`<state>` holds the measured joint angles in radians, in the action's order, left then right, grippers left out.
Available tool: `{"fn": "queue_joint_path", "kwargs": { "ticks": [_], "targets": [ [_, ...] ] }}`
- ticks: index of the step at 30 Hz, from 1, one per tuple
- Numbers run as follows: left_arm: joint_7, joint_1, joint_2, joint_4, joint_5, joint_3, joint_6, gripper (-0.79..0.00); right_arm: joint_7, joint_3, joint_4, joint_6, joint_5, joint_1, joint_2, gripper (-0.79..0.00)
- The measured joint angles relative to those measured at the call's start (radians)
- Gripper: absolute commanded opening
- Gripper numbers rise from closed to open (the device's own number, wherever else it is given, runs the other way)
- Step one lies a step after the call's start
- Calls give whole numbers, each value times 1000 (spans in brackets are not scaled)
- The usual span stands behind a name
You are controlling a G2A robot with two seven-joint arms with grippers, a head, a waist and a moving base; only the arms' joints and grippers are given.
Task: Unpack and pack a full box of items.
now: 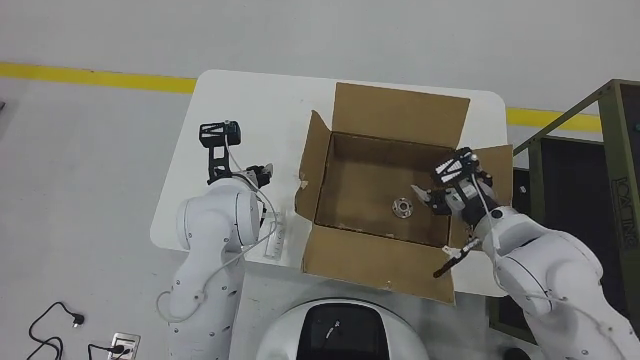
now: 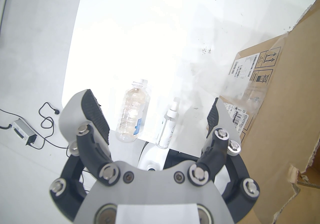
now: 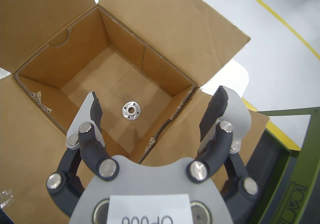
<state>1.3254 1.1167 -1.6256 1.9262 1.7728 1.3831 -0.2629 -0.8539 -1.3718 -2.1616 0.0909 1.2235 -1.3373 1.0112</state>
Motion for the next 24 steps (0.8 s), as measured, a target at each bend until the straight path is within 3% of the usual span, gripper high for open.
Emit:
{"fn": "queue_joint_path", "kwargs": {
  "ticks": [6,15,20,24],
  "targets": [
    [0,0,0,0,0,0,0,0,-41,149,85,-3,51,100,20,0],
    [0,0,0,0,0,0,0,0,-68,355,375,-28,42,319,76,0],
    [0,0,0,0,0,0,0,0,-73,422,487,-24,11,394,103,0],
    [0,0,0,0,0,0,0,0,-69,427,499,-20,1,400,105,0]
  ]
}}
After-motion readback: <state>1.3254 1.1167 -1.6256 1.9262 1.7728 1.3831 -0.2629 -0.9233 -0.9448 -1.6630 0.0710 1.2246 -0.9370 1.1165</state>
